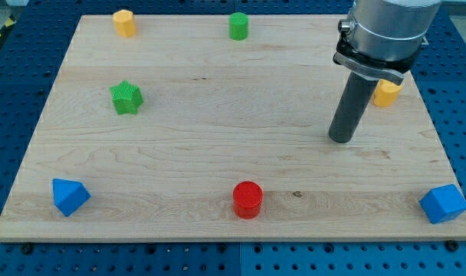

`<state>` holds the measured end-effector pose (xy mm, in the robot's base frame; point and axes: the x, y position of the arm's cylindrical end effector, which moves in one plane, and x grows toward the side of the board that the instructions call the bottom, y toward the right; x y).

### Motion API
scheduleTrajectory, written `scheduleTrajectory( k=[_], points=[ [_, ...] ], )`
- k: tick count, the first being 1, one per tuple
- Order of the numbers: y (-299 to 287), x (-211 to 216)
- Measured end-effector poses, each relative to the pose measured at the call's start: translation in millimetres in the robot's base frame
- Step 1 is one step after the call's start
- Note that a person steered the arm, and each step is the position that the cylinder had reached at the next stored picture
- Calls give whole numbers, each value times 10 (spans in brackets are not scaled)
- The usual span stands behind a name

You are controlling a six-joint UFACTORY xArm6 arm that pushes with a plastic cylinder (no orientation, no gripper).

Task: Move your arm to the center right

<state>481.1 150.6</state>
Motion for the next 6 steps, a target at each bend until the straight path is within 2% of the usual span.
scheduleTrajectory(
  k=[4, 6],
  points=[
    [69, -28],
    [1091, -28]
  ],
)
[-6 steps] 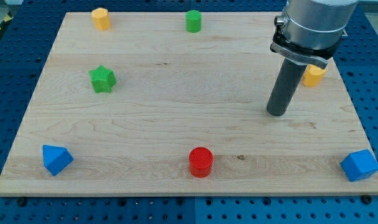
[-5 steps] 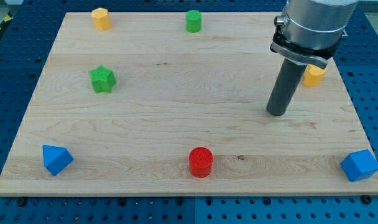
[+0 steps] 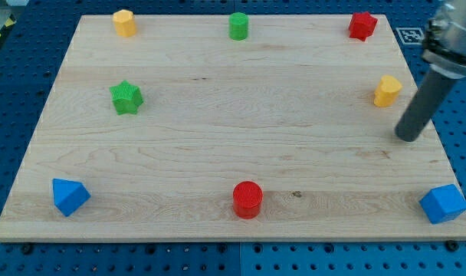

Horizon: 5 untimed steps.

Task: Move your arm to the center right

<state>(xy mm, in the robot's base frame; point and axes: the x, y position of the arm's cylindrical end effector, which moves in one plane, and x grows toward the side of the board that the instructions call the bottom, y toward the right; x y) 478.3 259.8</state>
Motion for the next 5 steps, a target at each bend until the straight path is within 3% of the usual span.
scheduleTrajectory(
  k=[2, 4, 5],
  points=[
    [27, -35],
    [371, -617],
    [363, -656]
  ],
)
